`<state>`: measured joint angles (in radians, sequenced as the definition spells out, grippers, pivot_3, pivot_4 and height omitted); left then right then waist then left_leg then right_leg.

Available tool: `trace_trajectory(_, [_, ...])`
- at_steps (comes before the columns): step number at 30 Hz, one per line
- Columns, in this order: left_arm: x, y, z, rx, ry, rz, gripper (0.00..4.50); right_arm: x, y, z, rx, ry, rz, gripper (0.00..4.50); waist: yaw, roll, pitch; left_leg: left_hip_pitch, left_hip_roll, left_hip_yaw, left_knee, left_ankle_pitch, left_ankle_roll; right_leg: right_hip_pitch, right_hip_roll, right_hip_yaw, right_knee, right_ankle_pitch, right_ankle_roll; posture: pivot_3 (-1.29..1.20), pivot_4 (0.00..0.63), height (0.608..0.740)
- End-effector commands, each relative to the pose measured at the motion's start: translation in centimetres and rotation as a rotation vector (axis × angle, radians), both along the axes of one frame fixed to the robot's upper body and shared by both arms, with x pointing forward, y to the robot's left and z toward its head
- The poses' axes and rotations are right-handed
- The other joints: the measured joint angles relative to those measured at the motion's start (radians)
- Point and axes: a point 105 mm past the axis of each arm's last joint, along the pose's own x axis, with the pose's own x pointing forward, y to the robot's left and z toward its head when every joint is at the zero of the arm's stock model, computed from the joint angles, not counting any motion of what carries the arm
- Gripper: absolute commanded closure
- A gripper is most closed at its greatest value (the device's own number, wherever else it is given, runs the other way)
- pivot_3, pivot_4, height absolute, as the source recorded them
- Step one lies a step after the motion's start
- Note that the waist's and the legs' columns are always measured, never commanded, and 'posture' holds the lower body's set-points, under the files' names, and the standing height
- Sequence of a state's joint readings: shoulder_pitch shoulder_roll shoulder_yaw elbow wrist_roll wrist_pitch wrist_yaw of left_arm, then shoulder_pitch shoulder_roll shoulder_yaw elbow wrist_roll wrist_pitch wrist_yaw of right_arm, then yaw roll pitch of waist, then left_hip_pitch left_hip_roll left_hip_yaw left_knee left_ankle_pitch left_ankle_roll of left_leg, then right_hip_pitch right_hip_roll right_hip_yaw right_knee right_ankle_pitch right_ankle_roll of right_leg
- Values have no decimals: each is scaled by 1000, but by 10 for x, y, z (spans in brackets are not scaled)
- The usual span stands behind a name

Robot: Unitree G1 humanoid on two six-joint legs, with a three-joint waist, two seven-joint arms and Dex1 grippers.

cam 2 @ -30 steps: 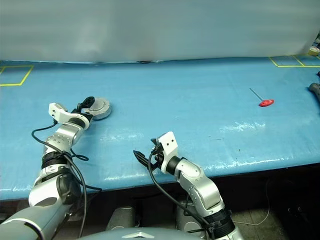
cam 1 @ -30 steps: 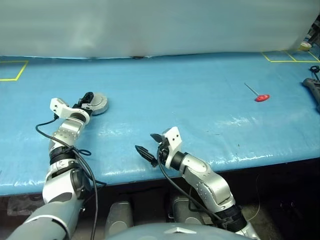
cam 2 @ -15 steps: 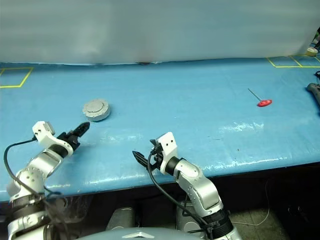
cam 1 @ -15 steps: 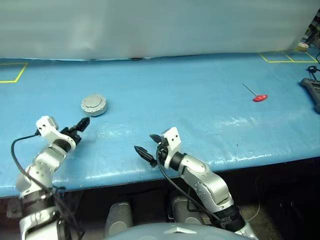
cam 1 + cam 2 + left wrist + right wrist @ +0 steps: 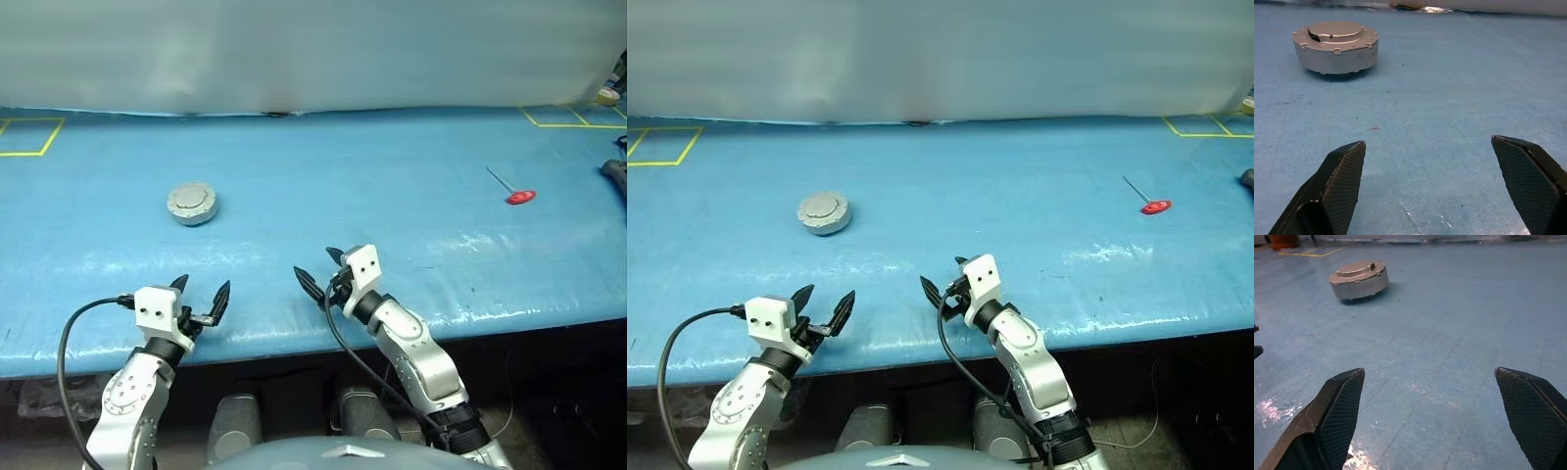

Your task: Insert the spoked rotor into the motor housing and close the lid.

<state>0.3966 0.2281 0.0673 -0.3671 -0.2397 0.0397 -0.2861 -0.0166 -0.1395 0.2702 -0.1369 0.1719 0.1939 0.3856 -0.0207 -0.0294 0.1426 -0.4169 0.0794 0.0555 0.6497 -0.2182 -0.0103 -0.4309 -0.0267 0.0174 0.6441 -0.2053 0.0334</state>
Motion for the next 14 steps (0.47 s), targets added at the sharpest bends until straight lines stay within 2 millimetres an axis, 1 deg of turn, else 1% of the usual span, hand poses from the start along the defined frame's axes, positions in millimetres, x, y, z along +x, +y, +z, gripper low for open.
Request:
trace_trajectory(1, [-4, -7, 4, 76, -79, -31, 11, -4, -4, 6, -2, -65, 4, 0, 1, 0, 0, 0, 0, 0, 0, 0, 0, 0, 0, 0, 0, 0, 0, 0, 150, 740])
trace_trajectory(3, [-8, -12, -1, 123, -78, -71, 11, -8, -5, 4, -13, -73, 15, 0, 0, 0, 0, 0, 0, 0, -1, 0, 0, 0, 0, 0, 0, -1, -1, 0, 150, 740])
trace_trajectory(6, [-14, -19, -6, 105, -71, -134, 11, -13, -6, 1, -26, -80, 22, 0, -1, 0, 0, 0, 0, 0, -1, 0, 0, -1, 1, 0, 0, -1, -1, 0, 150, 740])
trace_trajectory(8, [-15, -16, -5, 66, -81, -103, 11, -16, -6, 0, -17, -77, 34, 0, -1, 0, 0, 0, 1, 0, -1, 0, 0, -1, 0, 0, 0, -1, -1, 0, 150, 740])
trace_trajectory(14, [-13, -7, -3, 44, -91, -83, 11, -22, -9, 0, -1, -70, 58, 0, 0, 0, 0, 1, 1, 0, -1, 0, 0, -5, 0, -1, 0, -1, -1, 0, 150, 740])
